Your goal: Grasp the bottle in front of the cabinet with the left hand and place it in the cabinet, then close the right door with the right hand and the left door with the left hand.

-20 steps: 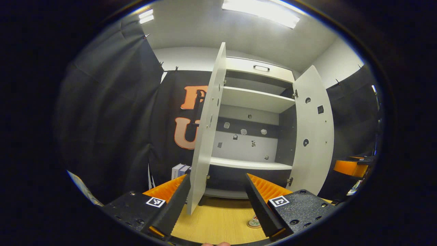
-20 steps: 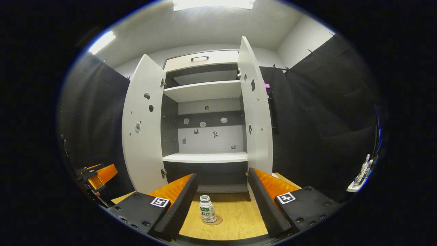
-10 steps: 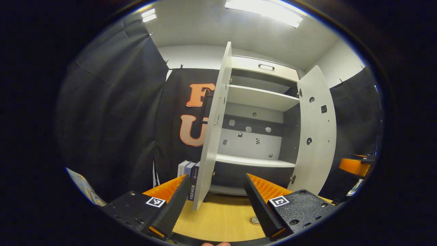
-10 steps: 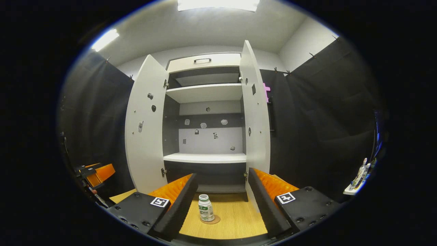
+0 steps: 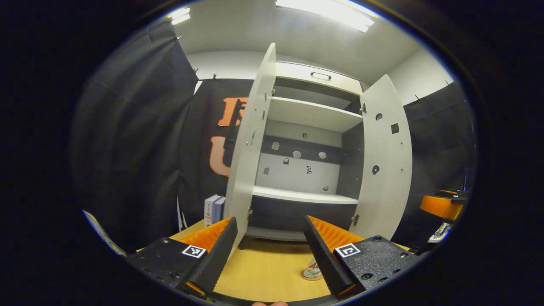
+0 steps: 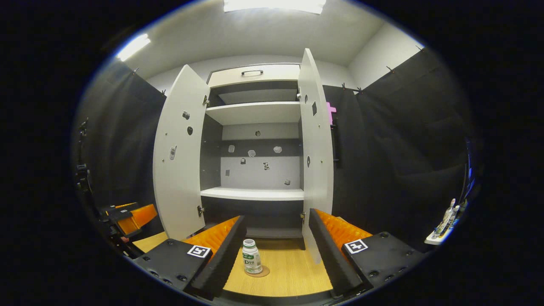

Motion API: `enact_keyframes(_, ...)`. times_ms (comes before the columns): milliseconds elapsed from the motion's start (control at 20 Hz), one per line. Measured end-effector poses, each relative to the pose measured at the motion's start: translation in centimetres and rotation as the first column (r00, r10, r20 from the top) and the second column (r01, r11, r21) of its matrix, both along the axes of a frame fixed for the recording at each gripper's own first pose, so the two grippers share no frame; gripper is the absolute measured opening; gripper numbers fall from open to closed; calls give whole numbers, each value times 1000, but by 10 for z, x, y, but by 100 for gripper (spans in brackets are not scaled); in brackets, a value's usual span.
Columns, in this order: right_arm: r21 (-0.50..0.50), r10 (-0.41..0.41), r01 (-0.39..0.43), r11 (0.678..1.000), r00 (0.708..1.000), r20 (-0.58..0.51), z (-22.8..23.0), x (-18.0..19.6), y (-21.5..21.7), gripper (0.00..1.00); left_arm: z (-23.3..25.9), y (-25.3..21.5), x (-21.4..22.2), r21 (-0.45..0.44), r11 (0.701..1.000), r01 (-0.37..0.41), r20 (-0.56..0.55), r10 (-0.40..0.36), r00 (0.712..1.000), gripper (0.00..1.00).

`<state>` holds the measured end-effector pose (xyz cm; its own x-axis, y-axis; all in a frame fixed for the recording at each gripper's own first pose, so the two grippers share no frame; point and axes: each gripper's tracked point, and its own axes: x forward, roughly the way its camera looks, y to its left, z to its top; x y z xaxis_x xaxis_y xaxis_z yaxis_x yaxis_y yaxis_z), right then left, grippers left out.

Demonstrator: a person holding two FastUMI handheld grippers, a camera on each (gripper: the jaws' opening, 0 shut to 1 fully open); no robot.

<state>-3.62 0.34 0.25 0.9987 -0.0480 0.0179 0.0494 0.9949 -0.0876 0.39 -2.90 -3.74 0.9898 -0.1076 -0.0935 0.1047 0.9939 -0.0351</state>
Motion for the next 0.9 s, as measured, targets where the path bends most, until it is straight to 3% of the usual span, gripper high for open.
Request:
enact_keyframes(450, 6, -133, 134, 991, 990, -44, -3, -11, -47, 98, -107, -119, 51, -64, 970, 235, -98, -240, 966, 95)
enact_keyframes(650, 10, -186, 187, 982, 981, -57, 1, -11, -74, 98, -169, -154, 63, -85, 961, 263, -156, -273, 949, 95)
enact_keyframes(900, 5, -197, 198, 980, 977, -77, -1, 9, -101, 98, -247, -156, 81, -41, 979, 200, -244, -204, 948, 96)
